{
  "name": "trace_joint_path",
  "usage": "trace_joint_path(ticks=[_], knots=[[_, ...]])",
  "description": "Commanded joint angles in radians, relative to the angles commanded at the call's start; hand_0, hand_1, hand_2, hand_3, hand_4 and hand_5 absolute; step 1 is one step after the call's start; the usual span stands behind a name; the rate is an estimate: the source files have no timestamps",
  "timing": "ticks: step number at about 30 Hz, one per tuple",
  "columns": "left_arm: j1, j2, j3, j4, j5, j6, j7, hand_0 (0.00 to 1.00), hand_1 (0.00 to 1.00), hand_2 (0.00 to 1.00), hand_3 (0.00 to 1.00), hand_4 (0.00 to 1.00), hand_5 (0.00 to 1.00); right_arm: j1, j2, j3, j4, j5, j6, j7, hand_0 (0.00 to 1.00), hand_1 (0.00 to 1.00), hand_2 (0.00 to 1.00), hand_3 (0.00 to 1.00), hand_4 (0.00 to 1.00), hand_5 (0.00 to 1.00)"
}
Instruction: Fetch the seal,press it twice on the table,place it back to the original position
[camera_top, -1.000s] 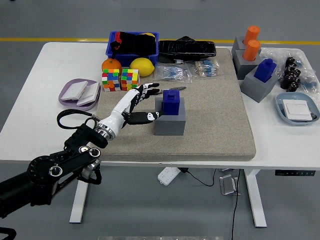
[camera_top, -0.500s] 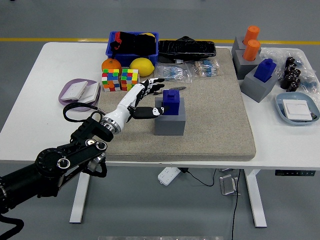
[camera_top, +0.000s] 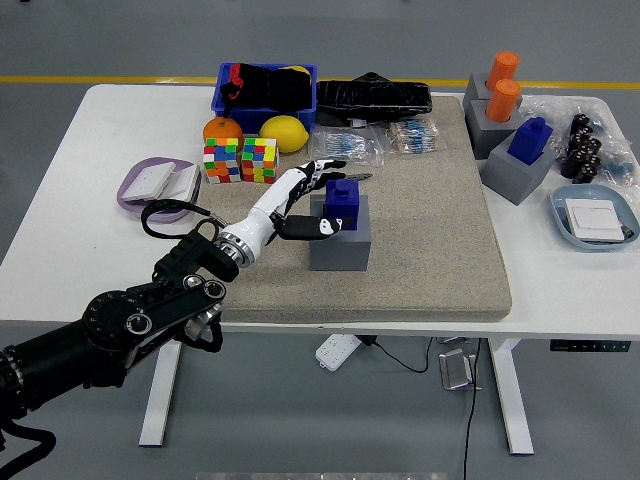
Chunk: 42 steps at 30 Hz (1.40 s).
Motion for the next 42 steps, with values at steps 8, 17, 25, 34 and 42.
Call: trace_joint_path(ticks=[8, 17, 25, 34, 42], knots=[[-0.005, -0.005, 0.001, 0.005, 0.002, -0.003, 0.004, 0.909, 0.863, 0.836, 0.876, 0.827, 0.002, 0.003, -0.004, -0.001, 0.0, 0.001, 0.0, 0.0, 0.883, 0.745, 0.729, 0.742, 0.83, 0.517], [-0.009, -0.006, 0.013, 0.013, 0.002, -0.005, 0.01, 0.908, 0.861, 0.835, 0.875, 0.831, 0.002, 0.007, -0.006, -0.005, 0.0, 0.001, 0.001, 0.001, 0.883, 0.744, 0.729, 0.743, 0.831, 0.517], [-0.015, -0.014, 0.03, 0.021, 0.0, -0.004, 0.013, 0.909, 0.852, 0.828, 0.875, 0.83, 0.002, 0.005, -0.005, -0.002, 0.0, -0.002, 0.0, 0.0, 0.883, 0.744, 0.729, 0.742, 0.832, 0.517], [-0.03, -0.026, 0.039, 0.04, -0.002, 0.003, 0.015, 0.908, 0.798, 0.805, 0.872, 0.803, 0.002, 0.006, -0.005, -0.002, 0.0, -0.003, 0.0, 0.002, 0.883, 0.744, 0.729, 0.744, 0.835, 0.518], [-0.053, -0.037, 0.052, 0.069, 0.003, 0.008, 0.023, 0.904, 0.791, 0.788, 0.868, 0.77, 0.002, 0.008, -0.007, -0.008, 0.0, 0.003, 0.001, 0.002, 0.883, 0.744, 0.73, 0.744, 0.836, 0.518]])
